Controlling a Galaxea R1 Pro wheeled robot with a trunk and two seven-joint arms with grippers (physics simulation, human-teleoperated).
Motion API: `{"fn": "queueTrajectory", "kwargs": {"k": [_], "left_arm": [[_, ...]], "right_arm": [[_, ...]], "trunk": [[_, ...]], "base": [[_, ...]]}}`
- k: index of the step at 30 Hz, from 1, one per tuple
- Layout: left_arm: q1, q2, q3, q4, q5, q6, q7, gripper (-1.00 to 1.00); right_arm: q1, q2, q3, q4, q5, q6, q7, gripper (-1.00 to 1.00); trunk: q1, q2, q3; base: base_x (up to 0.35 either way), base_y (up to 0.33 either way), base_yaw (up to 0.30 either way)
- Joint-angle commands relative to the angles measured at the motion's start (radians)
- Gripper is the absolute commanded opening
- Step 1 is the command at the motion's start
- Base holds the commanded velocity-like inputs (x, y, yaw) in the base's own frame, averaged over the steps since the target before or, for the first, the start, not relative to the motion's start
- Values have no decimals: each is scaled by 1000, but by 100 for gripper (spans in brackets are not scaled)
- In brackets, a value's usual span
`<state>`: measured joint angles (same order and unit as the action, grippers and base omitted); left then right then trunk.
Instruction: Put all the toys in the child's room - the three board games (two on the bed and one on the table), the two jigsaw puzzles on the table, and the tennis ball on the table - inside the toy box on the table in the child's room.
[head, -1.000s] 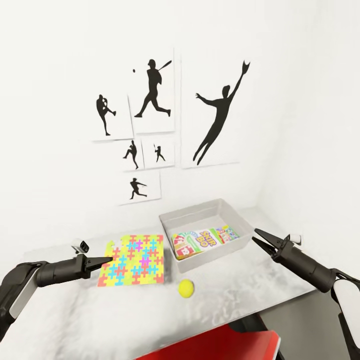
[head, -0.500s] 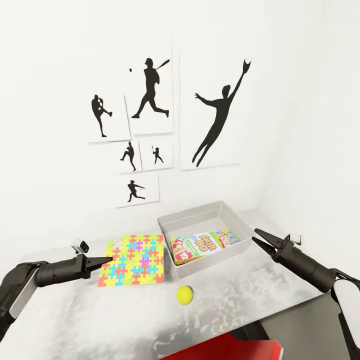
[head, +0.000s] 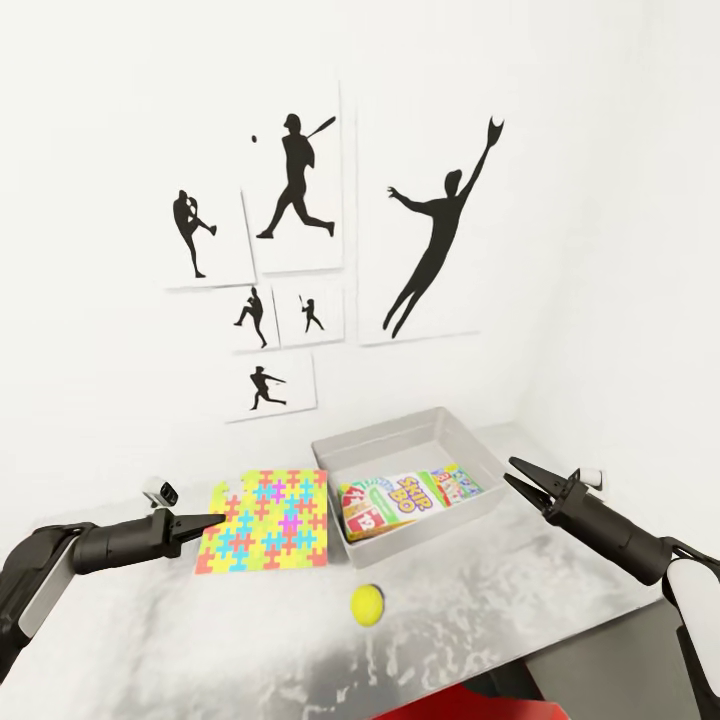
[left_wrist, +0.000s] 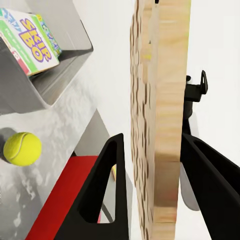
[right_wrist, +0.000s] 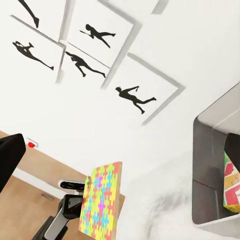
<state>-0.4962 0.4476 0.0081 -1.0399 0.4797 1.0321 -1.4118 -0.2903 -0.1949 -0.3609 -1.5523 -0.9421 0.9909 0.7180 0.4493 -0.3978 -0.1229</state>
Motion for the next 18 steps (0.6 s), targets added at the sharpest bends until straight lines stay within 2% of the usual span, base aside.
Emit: {"fn": "queueTrajectory", "kwargs": {"k": [1, 9, 18], "left_arm": [[-1, 0, 0, 0, 3, 9, -1, -100], [-1, 0, 0, 0, 4, 9, -1, -100], [-1, 0, 0, 0, 2, 9, -1, -100]], "right_arm": [[-1, 0, -1, 0, 3, 5, 4, 100], [-1, 0, -1, 0, 2, 5, 4, 100], [-1, 0, -1, 0, 2, 5, 4, 100]], "trunk": [[1, -2, -2], [1, -2, -2], [1, -2, 0]], "base": [[24, 12, 0], [5, 0, 0], [0, -65, 0]]}}
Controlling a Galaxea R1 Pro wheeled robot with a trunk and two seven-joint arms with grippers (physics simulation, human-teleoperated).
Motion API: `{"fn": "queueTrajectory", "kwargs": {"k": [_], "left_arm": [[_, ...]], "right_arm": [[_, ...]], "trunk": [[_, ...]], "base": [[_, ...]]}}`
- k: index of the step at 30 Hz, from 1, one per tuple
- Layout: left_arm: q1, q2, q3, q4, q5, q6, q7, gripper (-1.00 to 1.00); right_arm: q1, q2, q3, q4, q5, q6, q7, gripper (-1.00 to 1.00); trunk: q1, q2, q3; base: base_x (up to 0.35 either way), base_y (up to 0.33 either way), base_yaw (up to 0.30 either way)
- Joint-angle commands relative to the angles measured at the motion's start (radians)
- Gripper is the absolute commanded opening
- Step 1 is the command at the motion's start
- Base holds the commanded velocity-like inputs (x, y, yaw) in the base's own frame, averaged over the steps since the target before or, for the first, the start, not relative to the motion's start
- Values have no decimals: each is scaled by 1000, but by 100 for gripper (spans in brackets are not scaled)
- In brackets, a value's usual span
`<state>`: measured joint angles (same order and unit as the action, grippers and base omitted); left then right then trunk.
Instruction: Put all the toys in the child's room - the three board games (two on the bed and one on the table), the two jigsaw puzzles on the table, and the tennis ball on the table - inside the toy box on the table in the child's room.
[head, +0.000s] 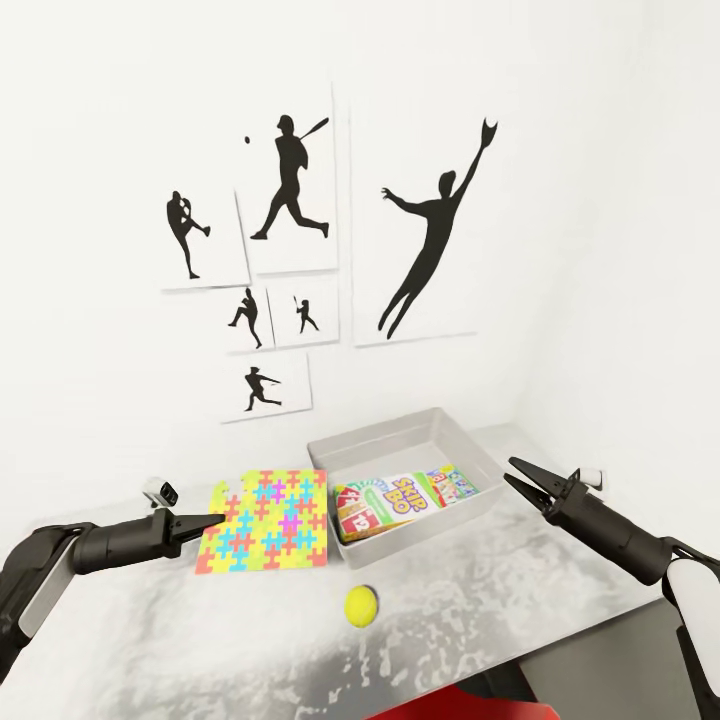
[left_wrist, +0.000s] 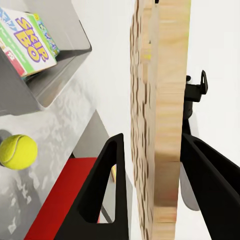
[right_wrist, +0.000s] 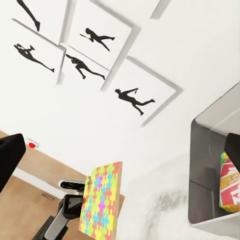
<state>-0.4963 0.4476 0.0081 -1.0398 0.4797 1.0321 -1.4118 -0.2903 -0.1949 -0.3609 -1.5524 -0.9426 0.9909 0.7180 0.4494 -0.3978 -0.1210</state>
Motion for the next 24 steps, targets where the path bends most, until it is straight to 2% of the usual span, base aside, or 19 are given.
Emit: {"fn": "queueTrajectory", "kwargs": {"k": [1, 18, 22, 24], "left_arm": [[-1, 0, 0, 0, 2, 9, -1, -100], [-1, -1, 2, 1, 6, 11, -1, -100], [-8, 2, 10, 7, 12, 8, 3, -100], [-19, -10, 21, 18, 12, -2, 6, -100]], "right_arm": [[-1, 0, -1, 0, 3, 5, 5, 100], [-1, 0, -2, 0, 2, 6, 5, 100], [-1, -7, -11, 6, 5, 4, 10, 100], [-1, 4, -22, 17, 5, 4, 3, 100]], "trunk": [[1, -2, -2], [1, -2, -2], [1, -2, -2], [1, -2, -2]], "base": [[0, -7, 0], [0, -1, 0], [0, 0, 0], [0, 0, 0]]}}
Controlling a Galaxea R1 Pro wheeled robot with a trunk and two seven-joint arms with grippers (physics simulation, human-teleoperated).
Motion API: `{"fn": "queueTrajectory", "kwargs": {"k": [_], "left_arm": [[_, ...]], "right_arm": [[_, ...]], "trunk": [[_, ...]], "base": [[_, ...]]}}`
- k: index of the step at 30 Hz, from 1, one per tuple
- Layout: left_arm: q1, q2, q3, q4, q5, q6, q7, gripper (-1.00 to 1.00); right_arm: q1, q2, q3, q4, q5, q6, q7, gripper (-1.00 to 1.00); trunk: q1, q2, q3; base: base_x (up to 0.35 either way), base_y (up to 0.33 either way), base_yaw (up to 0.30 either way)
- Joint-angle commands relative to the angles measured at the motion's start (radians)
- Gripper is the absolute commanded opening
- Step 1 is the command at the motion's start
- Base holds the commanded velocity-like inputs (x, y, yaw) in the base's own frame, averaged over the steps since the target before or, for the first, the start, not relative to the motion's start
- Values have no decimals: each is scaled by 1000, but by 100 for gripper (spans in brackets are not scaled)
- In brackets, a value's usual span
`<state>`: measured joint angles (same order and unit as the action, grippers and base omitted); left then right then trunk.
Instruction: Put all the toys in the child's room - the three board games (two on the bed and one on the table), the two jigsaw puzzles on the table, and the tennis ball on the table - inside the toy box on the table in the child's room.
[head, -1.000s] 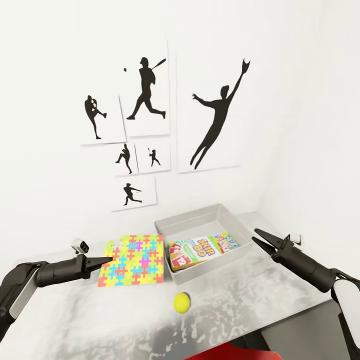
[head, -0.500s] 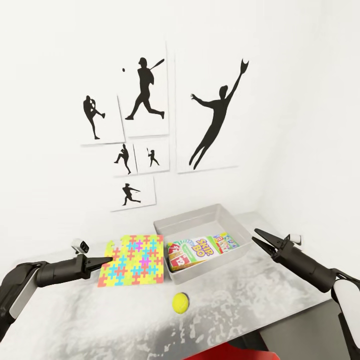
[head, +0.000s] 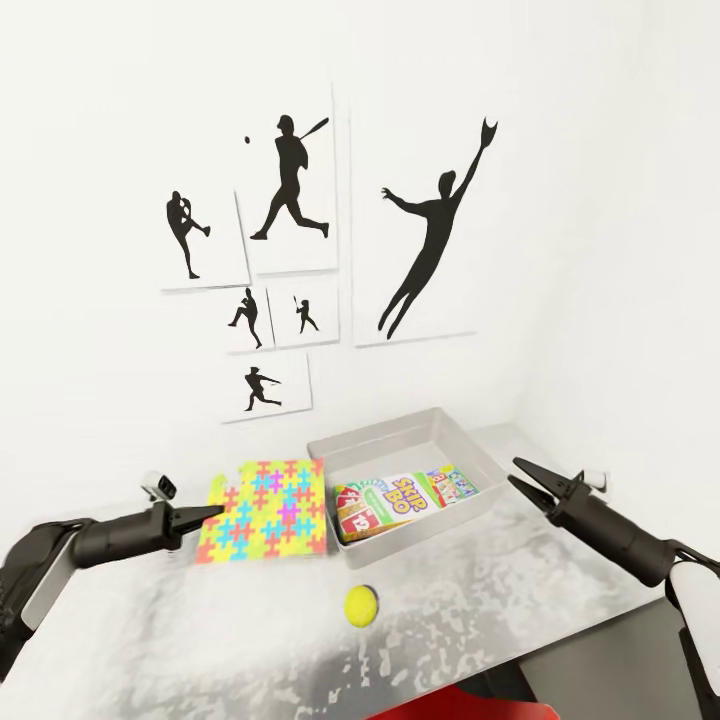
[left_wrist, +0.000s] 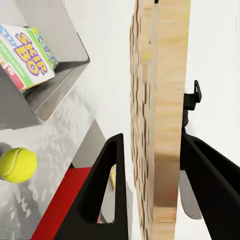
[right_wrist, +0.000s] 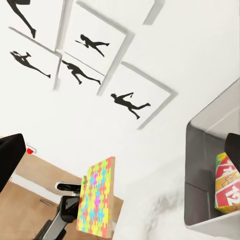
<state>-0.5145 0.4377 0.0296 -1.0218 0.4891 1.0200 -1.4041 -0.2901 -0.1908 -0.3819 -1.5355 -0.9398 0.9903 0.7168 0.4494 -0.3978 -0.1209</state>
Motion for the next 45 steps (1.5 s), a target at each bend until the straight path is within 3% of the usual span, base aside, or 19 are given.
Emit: {"fn": "queueTrajectory", "kwargs": {"k": [1, 4, 13, 18, 29, 30, 31, 41, 45], "left_arm": [[-7, -5, 5, 6, 2, 5, -1, -100], [7, -21, 5, 0, 2, 3, 3, -100], [13, -54, 54, -33, 2, 9, 46, -100], [12, -82, 56, -34, 2, 9, 52, -100], [-46, -144, 56, -34, 5, 11, 115, -100], [-56, -166, 56, -34, 5, 11, 181, -100], [-63, -173, 56, -34, 5, 11, 192, -100], [-96, -203, 56, -33, 6, 12, 222, -100], [-117, -217, 58, -32, 7, 12, 263, -100]], "right_arm": [[-1, 1, -3, 6, 2, 5, 4, 100], [-1, 4, 5, 7, 2, 5, -3, 100], [-1, -9, 8, 17, 1, 5, -6, 100], [-1, -9, 8, 17, 1, 5, -5, 100], [-1, -10, 8, 17, 1, 5, -4, 100], [-1, -10, 8, 17, 1, 5, -4, 100], [-1, -10, 8, 17, 1, 5, -4, 100], [-1, -10, 8, 17, 1, 5, -3, 100], [-1, -10, 8, 17, 1, 5, -3, 100]], "trunk": [[1, -2, -2], [1, -2, -2], [1, -2, -2], [1, -2, -2], [1, -2, -2], [1, -2, -2], [1, -2, -2], [1, -2, -2], [1, -2, -2]], "base": [[0, 0, 0], [0, 0, 0], [0, 0, 0], [0, 0, 0], [0, 0, 0], [0, 0, 0], [0, 0, 0], [0, 0, 0], [0, 0, 0]]}}
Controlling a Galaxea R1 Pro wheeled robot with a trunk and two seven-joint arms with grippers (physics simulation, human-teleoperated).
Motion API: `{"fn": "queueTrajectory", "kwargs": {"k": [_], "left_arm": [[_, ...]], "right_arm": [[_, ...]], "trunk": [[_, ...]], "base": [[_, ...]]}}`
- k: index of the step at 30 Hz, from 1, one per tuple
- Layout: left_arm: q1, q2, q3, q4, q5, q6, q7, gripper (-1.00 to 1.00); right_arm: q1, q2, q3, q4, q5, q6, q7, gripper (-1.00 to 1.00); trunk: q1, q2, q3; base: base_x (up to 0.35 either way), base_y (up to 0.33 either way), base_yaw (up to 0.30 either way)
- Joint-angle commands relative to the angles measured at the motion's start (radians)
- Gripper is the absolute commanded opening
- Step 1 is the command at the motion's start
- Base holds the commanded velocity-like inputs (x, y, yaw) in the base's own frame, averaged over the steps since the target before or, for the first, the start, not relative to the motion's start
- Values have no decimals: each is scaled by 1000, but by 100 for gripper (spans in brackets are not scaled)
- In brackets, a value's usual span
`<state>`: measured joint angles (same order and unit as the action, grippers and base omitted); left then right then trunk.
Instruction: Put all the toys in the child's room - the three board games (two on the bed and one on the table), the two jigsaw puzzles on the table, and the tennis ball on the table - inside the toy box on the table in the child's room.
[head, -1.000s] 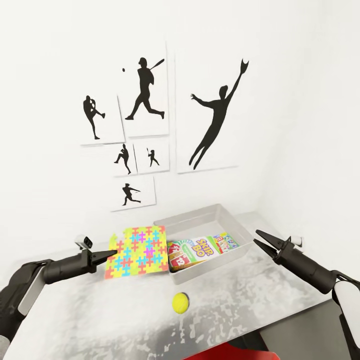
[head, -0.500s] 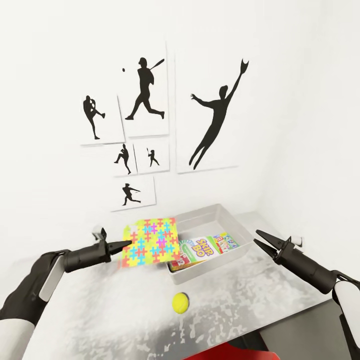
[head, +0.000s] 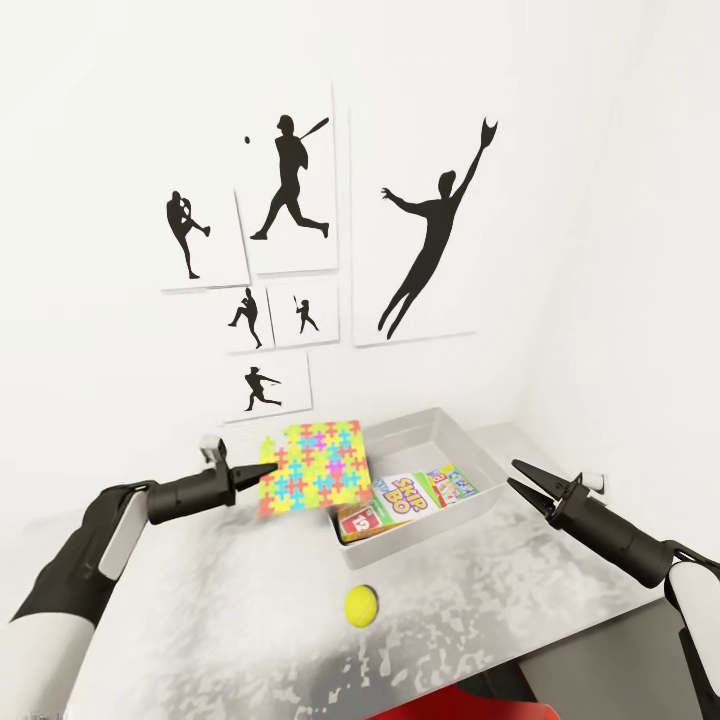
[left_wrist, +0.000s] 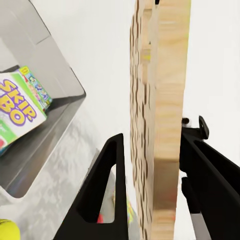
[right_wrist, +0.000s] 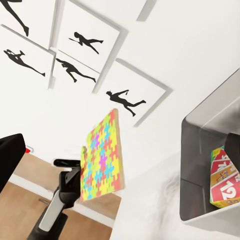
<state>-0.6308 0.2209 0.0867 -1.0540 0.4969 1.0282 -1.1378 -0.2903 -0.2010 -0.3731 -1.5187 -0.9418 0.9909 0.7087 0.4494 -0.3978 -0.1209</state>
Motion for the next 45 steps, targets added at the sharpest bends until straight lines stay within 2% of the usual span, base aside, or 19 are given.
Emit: {"fn": "queueTrajectory", "kwargs": {"k": [1, 6, 12, 15, 19, 26, 30, 31, 34, 38, 45], "left_arm": [[-6, -5, 0, 0, 0, 4, 10, -100], [-26, -17, 1, 10, 0, 4, 37, -100], [-91, -21, 1, 139, -1, 2, 61, -100], [-103, -25, 1, 163, -1, 1, 70, -100], [-114, -42, 1, 173, -1, 1, 129, -100], [-138, -75, 9, 201, -1, 0, 189, -100], [-160, -111, 45, 214, -1, 0, 262, -100], [-165, -138, 66, 217, -1, 0, 314, -100], [-166, -159, 71, 218, -1, 0, 343, -100], [-172, -201, 76, 218, -1, -2, 390, -100], [-189, -286, 79, 224, -1, -32, 520, -100]], "right_arm": [[-1, 0, -1, 0, 3, 5, 5, 100], [-1, 0, -1, 0, 3, 5, 5, 100], [-1, 0, -1, 0, 3, 5, 5, 100], [-1, 0, -1, 0, 3, 5, 5, 100], [-1, 0, -1, 0, 3, 5, 5, 100], [-1, 0, -1, 0, 3, 5, 5, 100], [-1, 0, -1, 0, 3, 5, 5, 100], [-1, -1, -1, 0, 3, 5, 6, 100], [-1, -1, -1, 0, 3, 5, 6, 100], [-1, -1, -1, 0, 3, 5, 7, 100], [-1, -1, -2, 0, 3, 5, 9, 100]], "trunk": [[1, -2, -2], [1, -2, -2], [1, -2, -2], [1, -2, -2], [1, -2, -2], [1, -2, -2], [1, -2, -2], [1, -2, -2], [1, -2, -2], [1, -2, -2], [1, -2, -2]], "base": [[0, 0, 0], [0, 0, 0], [0, 0, 0], [0, 0, 0], [0, 0, 0], [0, 0, 0], [0, 0, 0], [0, 0, 0], [0, 0, 0], [0, 0, 0], [0, 0, 0]]}}
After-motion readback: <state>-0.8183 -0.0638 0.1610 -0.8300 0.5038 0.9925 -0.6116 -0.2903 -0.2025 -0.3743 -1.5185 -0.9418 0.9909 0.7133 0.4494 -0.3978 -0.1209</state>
